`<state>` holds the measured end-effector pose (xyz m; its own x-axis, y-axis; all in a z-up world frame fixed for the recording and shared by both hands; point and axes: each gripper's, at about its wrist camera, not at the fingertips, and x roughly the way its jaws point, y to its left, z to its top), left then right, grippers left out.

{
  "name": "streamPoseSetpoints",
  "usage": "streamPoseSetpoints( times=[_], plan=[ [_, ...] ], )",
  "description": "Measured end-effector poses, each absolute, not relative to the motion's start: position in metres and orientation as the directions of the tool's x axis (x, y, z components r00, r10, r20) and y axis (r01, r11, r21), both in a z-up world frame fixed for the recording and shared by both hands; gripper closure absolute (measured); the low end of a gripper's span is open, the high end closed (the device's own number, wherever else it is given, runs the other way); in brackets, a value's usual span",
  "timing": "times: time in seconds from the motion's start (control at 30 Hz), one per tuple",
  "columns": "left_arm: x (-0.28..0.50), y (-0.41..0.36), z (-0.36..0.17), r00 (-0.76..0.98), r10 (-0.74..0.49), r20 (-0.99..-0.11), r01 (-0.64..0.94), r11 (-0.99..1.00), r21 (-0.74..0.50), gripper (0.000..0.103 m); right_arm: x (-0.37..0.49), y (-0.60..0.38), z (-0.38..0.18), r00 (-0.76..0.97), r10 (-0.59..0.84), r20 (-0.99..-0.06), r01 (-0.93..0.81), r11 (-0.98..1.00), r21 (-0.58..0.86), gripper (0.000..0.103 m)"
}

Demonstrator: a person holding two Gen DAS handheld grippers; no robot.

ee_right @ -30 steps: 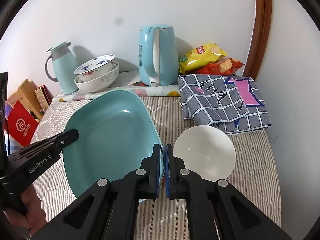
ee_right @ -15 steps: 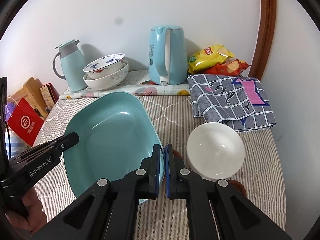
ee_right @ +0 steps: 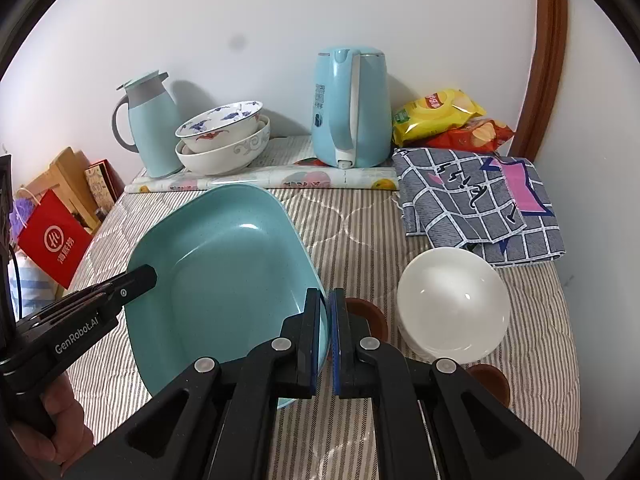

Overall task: Organize plates and bowls
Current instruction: 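Carry the blue plate over the green plate and lower it on top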

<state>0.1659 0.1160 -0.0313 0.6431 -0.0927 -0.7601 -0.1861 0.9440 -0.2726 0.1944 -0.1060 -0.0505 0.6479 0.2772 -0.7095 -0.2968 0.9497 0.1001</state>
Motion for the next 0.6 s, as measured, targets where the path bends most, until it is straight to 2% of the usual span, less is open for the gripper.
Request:
streamPoseSetpoints(
  times=[0.6],
  plan=[
    [0.184, 0.151, -0.057, 0.613, -0.089, -0.785, -0.247, 0.922, -0.298, 0.095, 0.223, -0.071, -0.064, 0.615, 0.29, -0.733, -0.33, 0.939, 0.095, 0.099]
  ],
)
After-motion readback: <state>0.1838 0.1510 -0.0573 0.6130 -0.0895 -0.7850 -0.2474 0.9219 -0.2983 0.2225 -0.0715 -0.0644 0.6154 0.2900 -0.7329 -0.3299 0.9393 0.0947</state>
